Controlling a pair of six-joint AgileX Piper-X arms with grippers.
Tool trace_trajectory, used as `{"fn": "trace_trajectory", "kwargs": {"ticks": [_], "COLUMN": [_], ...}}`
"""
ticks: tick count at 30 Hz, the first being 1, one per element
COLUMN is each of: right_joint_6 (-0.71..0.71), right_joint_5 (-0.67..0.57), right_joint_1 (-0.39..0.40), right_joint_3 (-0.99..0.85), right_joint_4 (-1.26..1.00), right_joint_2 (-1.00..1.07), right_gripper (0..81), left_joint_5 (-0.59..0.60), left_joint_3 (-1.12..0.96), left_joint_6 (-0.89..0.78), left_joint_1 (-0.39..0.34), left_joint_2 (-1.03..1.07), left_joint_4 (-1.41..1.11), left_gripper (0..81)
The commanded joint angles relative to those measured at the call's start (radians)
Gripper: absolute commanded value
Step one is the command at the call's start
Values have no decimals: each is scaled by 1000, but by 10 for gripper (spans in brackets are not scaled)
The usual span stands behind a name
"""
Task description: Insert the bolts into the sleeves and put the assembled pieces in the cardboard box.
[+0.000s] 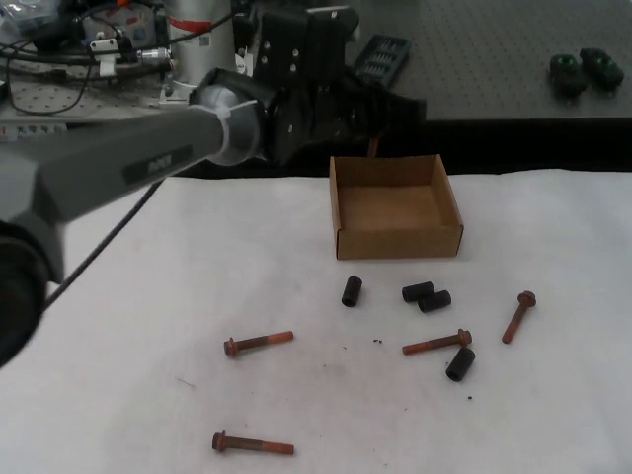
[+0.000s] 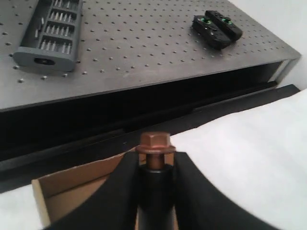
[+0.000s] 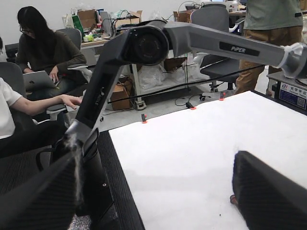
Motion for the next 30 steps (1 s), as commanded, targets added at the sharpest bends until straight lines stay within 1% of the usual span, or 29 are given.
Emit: {"fn": "trace_trajectory", "kwargs": {"ticks": [1, 5, 12, 18, 30], "right_joint_6": [-11, -11, -14, -14, -14], "right_joint_5": [-8, -8, -8, -8, -8], "right_joint_1": [-5, -5, -5, -5, -5], "right_joint_3": [-8, -8, -8, -8, -8], "right_joint_4": [-1, -1, -1, -1, -1], "right_joint_2": [-7, -7, -7, -7, -7], "right_gripper": [631, 631, 631, 631, 631], "left_joint_5": [-14, -14, -10, 62, 130], "left_joint_3": [-111, -182, -188, -188, -188], "left_joint_6": [-23, -29, -33, -40, -19], "left_joint_1": [17, 27, 31, 31, 25], "left_joint_2": [72, 138, 186, 200, 200], "left_joint_4": [59, 117, 132, 133, 162], "left_gripper": [6, 6, 6, 6, 6]}}
